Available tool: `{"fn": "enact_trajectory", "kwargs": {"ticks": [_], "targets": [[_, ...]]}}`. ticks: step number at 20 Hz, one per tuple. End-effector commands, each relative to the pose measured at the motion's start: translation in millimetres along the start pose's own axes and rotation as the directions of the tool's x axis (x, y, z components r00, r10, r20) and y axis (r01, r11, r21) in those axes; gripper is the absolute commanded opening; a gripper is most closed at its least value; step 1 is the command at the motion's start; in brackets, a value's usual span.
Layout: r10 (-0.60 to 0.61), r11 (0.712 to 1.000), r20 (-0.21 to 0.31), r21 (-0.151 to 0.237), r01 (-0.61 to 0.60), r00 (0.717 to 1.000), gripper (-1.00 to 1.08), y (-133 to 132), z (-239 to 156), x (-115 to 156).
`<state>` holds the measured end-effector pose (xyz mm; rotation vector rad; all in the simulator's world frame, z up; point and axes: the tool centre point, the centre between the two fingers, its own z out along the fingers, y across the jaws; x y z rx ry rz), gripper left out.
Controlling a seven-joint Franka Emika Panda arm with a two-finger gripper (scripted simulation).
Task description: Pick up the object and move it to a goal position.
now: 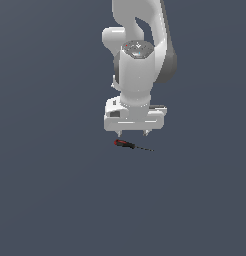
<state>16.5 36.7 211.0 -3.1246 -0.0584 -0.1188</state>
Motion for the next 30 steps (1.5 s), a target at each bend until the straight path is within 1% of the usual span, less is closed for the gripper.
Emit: {"fn": "enact_trajectory", "kwargs": {"ticks": [1,10,17,25,30], "targets": [[0.0,1.0,0.0,0.0,0.0,1.0,1.0,0.0,0.0,0.0],[0.015,1.0,0.004,0.013,-0.015,1.0,1.0,2.0,7.0,1.2],[0.001,1.0,0.005,0.012,-0.001,1.0,1.0,2.0,8.6,0.6],[-0.094,0.996,0.011,0.007,0.094,0.996,1.0,1.5,19.7,-3.7],[-0.197,0.98,0.017,0.004,0.197,0.98,1.0,0.8,31.5,-8.6]]}}
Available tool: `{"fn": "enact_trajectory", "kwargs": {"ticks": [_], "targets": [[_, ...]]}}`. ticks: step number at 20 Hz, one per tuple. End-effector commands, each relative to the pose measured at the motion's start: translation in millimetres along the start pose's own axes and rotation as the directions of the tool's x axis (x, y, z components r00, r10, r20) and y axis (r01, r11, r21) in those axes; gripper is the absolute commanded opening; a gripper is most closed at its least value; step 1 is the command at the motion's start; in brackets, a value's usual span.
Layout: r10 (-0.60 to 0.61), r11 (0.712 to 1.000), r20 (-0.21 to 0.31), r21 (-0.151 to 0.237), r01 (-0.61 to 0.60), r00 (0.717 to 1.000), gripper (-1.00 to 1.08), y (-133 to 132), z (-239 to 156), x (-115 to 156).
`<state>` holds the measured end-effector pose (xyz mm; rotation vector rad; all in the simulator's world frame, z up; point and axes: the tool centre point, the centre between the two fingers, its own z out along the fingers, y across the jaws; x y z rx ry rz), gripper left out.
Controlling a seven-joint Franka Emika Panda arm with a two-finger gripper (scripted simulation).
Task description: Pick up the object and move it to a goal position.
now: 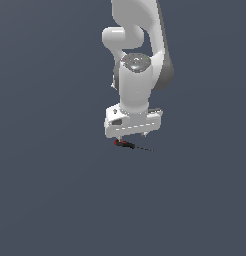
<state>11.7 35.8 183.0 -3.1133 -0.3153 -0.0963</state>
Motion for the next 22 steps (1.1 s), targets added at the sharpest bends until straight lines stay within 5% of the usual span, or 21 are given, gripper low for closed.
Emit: {"fn": "enact_trajectory", "kwargs": {"ticks": [1,11,22], "targets": [[-0.059,0.998,0.005,-0.002,0.059,0.998,1.0,-0.9,6.8,-2.7],[-0.345,0.938,0.026,-0.003,0.345,0.938,1.0,-6.6,38.8,-16.7],[-0.632,0.775,0.042,0.015,0.632,0.774,1.0,-15.7,72.5,-34.2]]}}
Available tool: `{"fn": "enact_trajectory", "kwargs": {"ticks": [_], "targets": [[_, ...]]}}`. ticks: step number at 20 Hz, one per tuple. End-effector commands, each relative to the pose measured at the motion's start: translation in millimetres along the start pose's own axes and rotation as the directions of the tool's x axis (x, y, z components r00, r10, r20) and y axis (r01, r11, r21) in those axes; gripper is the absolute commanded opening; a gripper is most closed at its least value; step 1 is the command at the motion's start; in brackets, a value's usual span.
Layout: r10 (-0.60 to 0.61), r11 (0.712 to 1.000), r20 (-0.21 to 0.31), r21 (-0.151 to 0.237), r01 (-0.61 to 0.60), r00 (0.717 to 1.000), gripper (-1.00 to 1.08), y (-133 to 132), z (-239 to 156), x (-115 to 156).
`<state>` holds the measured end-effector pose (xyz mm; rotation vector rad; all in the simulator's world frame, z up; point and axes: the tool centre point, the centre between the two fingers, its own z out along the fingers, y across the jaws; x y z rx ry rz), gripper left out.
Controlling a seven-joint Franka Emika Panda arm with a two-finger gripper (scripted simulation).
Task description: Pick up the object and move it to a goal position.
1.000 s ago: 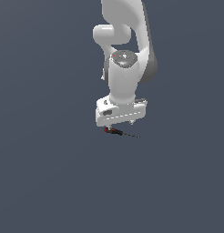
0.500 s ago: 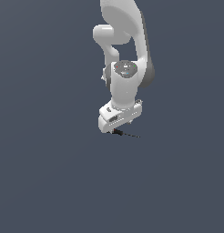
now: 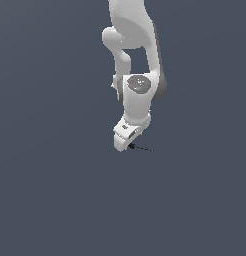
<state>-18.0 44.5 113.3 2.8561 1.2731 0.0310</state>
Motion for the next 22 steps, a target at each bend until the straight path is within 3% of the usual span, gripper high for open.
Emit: {"fn": "enact_trajectory", "kwargs": {"ticks": [1,12,22], "targets": [[-0.078,0.997,0.003,0.003,0.078,0.997,1.0,-4.3,7.6,-1.6],[-0.369,0.929,0.005,0.017,0.369,0.929,1.0,-23.0,36.0,-7.9],[-0.482,0.876,0.001,0.024,0.482,0.876,1.0,-31.4,47.0,-10.4]]}}
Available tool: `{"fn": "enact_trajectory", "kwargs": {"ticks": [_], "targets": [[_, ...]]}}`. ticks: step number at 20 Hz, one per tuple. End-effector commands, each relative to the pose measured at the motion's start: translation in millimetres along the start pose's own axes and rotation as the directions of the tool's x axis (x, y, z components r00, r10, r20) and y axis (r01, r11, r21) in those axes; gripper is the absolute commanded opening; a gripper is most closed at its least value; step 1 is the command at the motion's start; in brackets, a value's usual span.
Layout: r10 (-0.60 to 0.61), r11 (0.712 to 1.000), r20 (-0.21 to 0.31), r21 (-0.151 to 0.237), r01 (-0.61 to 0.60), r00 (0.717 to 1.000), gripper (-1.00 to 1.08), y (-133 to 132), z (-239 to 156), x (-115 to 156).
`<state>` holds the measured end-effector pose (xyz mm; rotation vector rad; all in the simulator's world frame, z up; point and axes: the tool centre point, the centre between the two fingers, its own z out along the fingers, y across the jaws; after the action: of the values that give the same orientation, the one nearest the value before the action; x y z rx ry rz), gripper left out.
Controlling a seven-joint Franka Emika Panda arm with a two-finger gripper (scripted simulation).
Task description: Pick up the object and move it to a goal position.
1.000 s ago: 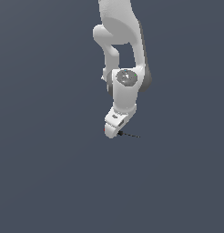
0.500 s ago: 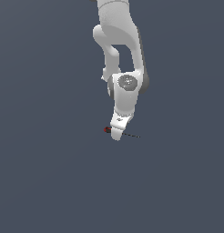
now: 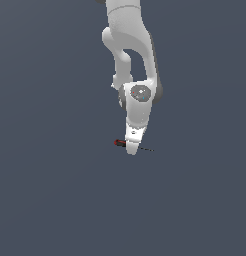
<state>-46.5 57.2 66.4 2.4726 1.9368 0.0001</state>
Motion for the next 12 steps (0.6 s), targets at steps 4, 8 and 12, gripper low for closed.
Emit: {"fn": "enact_trajectory", "kwargs": {"ticks": [4,8,12], "targets": [[-0.014,1.0,0.0,0.001,0.014,1.0,1.0,-1.0,1.3,0.2],[-0.015,1.0,0.0,0.001,0.015,1.0,1.0,-1.2,6.5,0.1],[-0.017,1.0,0.0,0.001,0.017,1.0,1.0,-1.9,22.1,0.2]]}}
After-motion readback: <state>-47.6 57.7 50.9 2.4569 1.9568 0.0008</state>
